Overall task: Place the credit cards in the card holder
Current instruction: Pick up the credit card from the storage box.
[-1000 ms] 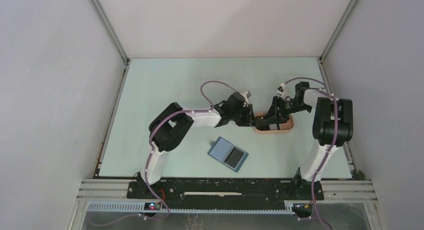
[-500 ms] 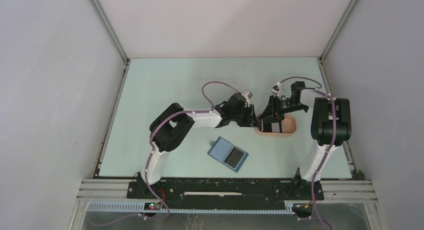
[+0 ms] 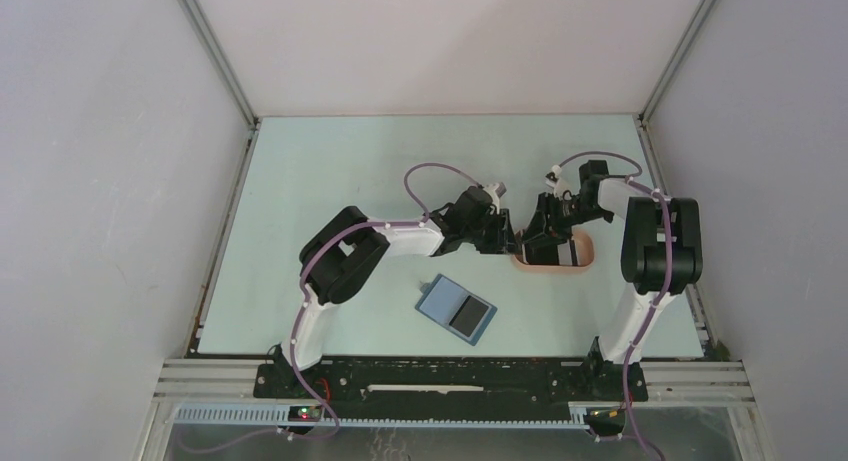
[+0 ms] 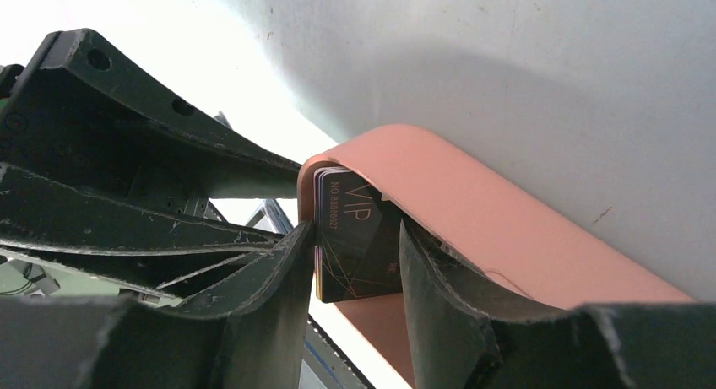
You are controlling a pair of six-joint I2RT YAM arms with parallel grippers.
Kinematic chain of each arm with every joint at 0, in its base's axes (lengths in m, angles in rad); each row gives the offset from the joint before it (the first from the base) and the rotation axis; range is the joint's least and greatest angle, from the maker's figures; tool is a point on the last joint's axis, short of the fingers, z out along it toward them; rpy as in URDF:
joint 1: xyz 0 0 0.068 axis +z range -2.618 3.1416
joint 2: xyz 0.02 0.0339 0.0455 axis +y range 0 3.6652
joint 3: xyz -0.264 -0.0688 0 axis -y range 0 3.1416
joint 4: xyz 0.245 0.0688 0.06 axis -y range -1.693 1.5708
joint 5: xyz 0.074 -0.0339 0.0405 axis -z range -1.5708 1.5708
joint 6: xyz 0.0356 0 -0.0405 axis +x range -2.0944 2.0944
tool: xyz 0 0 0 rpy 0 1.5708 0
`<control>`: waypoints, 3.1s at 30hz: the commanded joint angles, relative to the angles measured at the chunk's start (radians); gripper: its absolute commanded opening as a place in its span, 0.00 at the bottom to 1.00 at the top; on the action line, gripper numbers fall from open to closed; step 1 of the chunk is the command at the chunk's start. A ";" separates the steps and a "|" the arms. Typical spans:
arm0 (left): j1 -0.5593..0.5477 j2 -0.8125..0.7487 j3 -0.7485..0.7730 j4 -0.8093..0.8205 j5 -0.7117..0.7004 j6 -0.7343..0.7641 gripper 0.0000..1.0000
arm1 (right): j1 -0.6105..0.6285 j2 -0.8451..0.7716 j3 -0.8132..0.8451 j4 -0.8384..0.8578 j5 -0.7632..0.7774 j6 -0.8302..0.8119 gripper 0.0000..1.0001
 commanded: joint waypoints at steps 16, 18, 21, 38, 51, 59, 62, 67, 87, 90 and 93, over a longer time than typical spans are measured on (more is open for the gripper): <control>-0.006 0.052 0.169 -0.021 0.074 0.024 0.51 | -0.046 -0.043 -0.004 -0.009 0.027 -0.017 0.51; -0.006 0.064 0.188 -0.028 0.082 0.024 0.51 | -0.049 -0.043 -0.004 -0.010 0.019 -0.017 0.52; -0.008 0.073 0.206 -0.033 0.089 0.026 0.51 | -0.056 -0.044 -0.004 -0.011 0.027 -0.019 0.49; -0.007 0.050 0.177 -0.036 0.058 0.043 0.41 | -0.055 -0.055 -0.012 0.016 0.103 -0.015 0.66; -0.006 0.059 0.170 -0.003 0.077 0.029 0.26 | -0.012 0.000 0.007 -0.004 0.148 -0.011 0.67; -0.006 0.051 0.158 0.015 0.077 0.026 0.26 | -0.036 0.015 0.013 -0.028 0.054 -0.016 0.54; -0.006 0.043 0.147 0.024 0.073 0.027 0.26 | -0.062 0.019 0.013 -0.033 0.028 -0.016 0.51; -0.004 0.035 0.140 0.033 0.075 0.027 0.28 | -0.105 0.031 0.013 -0.045 -0.026 -0.017 0.48; 0.017 -0.017 0.075 0.074 0.075 0.026 0.29 | -0.253 0.090 0.016 -0.108 -0.137 -0.057 0.51; 0.016 -0.019 0.073 0.077 0.077 0.025 0.29 | -0.261 0.093 0.016 -0.114 -0.140 -0.063 0.52; 0.016 -0.027 0.069 0.080 0.079 0.027 0.29 | -0.271 0.093 0.016 -0.121 -0.141 -0.070 0.54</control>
